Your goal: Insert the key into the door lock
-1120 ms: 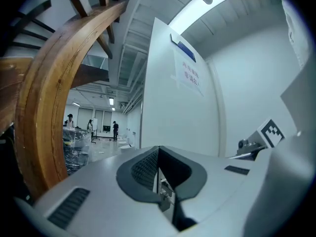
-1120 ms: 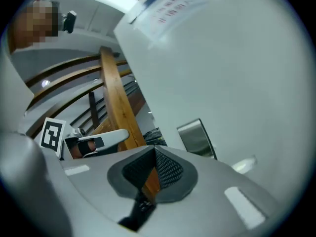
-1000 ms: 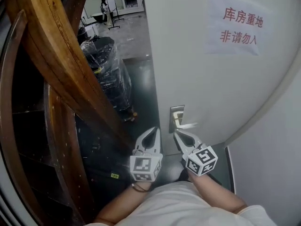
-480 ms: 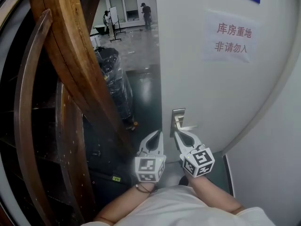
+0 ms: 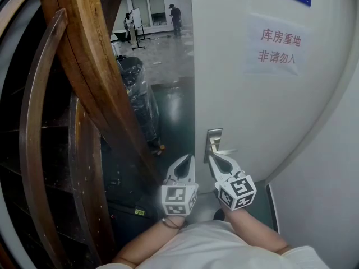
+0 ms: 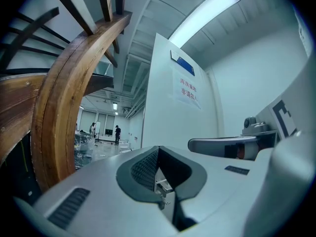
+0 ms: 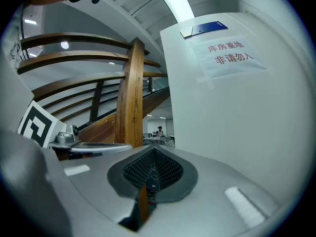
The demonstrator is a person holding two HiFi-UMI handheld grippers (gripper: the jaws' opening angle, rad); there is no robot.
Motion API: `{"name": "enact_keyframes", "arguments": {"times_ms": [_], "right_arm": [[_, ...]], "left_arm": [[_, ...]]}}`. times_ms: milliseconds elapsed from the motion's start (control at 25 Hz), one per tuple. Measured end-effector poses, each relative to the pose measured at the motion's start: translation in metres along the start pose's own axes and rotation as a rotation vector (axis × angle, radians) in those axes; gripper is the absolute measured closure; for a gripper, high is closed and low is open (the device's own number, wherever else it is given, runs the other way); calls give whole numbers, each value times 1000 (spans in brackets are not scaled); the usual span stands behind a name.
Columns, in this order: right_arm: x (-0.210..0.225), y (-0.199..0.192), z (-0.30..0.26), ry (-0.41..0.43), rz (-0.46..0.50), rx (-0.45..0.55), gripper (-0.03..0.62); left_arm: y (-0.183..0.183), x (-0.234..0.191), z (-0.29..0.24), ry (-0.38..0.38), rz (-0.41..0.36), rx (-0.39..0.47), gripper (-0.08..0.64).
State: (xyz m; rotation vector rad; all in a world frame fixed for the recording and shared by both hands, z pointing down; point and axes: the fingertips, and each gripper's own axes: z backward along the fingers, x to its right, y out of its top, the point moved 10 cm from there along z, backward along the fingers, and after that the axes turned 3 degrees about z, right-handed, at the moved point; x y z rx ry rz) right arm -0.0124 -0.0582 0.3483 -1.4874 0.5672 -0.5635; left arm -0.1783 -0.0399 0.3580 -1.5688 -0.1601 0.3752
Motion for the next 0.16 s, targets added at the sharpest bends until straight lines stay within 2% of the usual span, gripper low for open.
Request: {"name": "enact_keyframes", "arguments": {"times_ms": [160], "right_arm": [[-1,0,-2,-3,6,-2,594]], "left_arm": [[0,-2,-1,-5,4,-3,554]]}}
